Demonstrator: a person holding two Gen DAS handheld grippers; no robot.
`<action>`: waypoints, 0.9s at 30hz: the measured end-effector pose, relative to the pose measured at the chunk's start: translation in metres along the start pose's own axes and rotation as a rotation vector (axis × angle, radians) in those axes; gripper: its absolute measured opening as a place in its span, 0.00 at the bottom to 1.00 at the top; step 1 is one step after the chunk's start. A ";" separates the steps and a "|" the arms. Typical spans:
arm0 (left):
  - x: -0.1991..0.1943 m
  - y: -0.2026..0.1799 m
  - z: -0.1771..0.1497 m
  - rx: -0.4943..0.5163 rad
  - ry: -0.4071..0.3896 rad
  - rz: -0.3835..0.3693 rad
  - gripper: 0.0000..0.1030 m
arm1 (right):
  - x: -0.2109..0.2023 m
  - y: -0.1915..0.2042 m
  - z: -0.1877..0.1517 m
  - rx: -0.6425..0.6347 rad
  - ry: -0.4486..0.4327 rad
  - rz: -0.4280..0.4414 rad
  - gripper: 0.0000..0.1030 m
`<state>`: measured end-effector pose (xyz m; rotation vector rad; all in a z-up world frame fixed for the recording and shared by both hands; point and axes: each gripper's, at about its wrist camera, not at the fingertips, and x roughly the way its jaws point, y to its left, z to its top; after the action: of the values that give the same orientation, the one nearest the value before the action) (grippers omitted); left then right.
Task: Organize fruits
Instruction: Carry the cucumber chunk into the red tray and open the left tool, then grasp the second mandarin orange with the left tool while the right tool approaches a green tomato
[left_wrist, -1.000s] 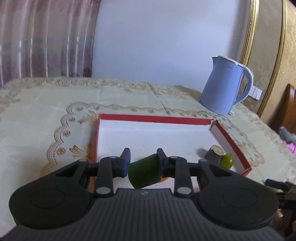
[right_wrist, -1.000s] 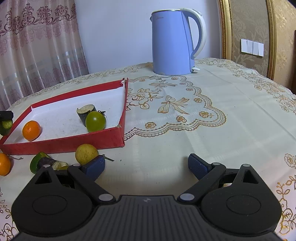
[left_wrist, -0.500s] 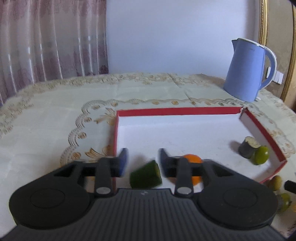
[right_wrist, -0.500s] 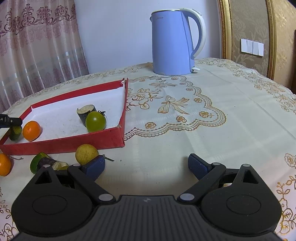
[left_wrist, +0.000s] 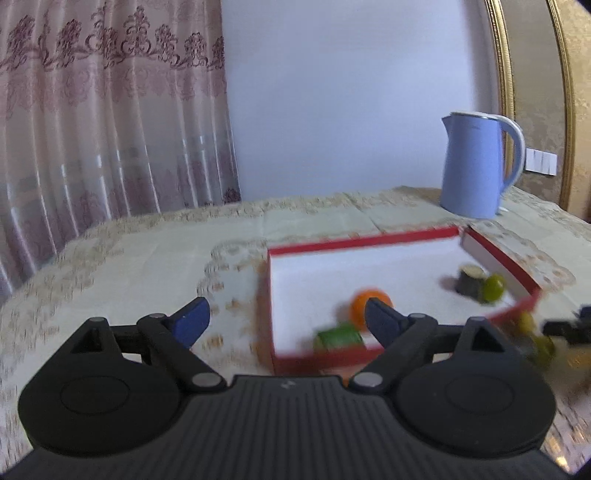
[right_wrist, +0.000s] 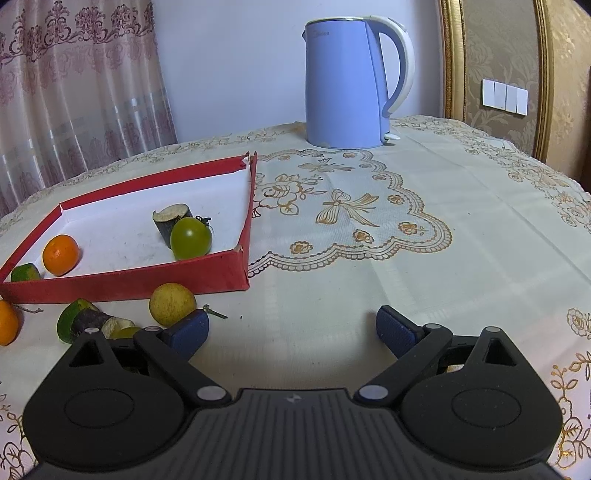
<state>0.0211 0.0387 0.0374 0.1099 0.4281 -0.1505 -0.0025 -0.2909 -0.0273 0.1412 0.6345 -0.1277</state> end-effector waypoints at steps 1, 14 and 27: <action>-0.005 -0.001 -0.006 -0.005 0.009 -0.006 0.87 | 0.000 0.000 0.000 -0.001 0.000 -0.001 0.95; -0.010 -0.035 -0.042 0.031 0.028 0.019 0.92 | 0.001 0.002 0.000 -0.006 0.002 -0.004 0.95; 0.022 -0.038 -0.050 -0.020 0.148 0.018 0.57 | 0.001 0.002 0.000 -0.011 0.005 -0.008 0.96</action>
<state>0.0141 0.0060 -0.0195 0.1055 0.5757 -0.1211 -0.0016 -0.2892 -0.0272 0.1282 0.6403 -0.1314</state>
